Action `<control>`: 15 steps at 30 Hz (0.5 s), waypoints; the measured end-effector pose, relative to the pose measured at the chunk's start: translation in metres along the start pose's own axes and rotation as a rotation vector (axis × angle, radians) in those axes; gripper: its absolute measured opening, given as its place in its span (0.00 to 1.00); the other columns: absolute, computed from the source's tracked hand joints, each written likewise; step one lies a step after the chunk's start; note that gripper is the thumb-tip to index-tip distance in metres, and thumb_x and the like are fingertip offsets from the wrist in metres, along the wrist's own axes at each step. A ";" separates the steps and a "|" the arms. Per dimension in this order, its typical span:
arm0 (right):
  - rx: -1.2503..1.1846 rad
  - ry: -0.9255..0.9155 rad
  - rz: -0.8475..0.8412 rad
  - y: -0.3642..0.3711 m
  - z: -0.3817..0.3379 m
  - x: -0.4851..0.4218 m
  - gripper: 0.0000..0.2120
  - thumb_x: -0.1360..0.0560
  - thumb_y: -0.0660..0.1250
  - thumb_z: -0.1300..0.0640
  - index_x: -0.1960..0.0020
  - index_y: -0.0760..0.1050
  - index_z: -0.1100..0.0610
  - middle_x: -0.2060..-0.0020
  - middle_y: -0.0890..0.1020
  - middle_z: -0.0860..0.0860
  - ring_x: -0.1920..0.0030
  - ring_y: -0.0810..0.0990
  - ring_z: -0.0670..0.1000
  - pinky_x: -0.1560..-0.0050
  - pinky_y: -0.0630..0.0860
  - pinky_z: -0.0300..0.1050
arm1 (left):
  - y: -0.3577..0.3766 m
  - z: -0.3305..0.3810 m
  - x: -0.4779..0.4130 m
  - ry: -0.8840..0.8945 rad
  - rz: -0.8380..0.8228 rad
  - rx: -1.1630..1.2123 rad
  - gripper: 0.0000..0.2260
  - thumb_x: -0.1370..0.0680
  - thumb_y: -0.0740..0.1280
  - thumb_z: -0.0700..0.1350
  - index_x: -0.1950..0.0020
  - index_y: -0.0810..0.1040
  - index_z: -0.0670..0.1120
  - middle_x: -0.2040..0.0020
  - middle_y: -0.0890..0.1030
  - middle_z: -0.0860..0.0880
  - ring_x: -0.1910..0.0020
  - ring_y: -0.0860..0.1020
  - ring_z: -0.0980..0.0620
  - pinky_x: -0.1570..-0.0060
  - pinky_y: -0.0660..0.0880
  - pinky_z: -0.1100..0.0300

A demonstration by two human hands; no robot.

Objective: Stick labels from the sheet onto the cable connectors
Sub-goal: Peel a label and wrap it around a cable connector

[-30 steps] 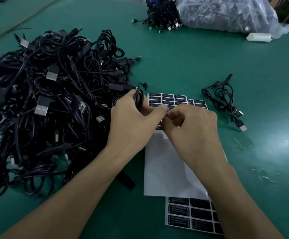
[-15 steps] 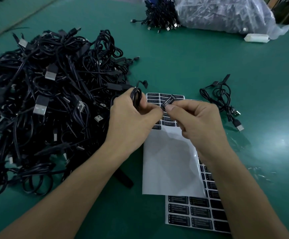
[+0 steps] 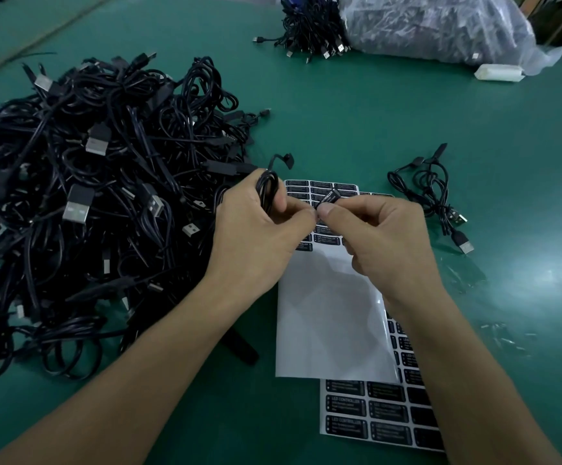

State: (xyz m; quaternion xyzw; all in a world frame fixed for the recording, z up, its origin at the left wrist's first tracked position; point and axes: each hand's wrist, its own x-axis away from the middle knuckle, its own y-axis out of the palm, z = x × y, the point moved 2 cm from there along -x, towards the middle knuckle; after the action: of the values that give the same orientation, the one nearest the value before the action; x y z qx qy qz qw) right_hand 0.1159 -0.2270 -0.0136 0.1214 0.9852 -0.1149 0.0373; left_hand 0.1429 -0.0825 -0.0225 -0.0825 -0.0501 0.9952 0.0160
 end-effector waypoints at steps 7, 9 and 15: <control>-0.095 0.048 -0.012 -0.004 0.002 -0.002 0.10 0.26 0.73 0.61 0.66 0.82 0.56 0.78 0.71 0.42 0.76 0.65 0.42 0.76 0.62 0.30 | 0.001 0.003 0.001 -0.006 -0.029 0.065 0.16 0.32 0.72 0.34 0.63 0.66 0.47 0.61 0.83 0.35 0.63 0.78 0.38 0.54 0.78 0.38; -0.123 0.031 -0.028 -0.005 0.001 -0.003 0.11 0.26 0.73 0.63 0.67 0.80 0.59 0.78 0.69 0.42 0.76 0.63 0.42 0.75 0.61 0.29 | 0.001 0.002 0.001 -0.010 -0.031 0.071 0.15 0.31 0.72 0.35 0.63 0.66 0.47 0.61 0.82 0.35 0.64 0.79 0.42 0.54 0.78 0.38; -0.182 0.037 0.120 -0.010 0.000 -0.004 0.14 0.24 0.72 0.60 0.67 0.79 0.52 0.75 0.73 0.46 0.74 0.66 0.44 0.76 0.63 0.34 | 0.004 0.003 0.004 0.037 -0.062 0.036 0.19 0.26 0.72 0.49 0.67 0.67 0.42 0.70 0.78 0.43 0.68 0.83 0.43 0.64 0.81 0.49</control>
State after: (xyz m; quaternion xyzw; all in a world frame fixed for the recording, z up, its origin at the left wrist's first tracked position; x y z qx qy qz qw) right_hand 0.1170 -0.2371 -0.0113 0.1783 0.9831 -0.0205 0.0367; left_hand 0.1380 -0.0869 -0.0211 -0.0992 -0.0344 0.9933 0.0492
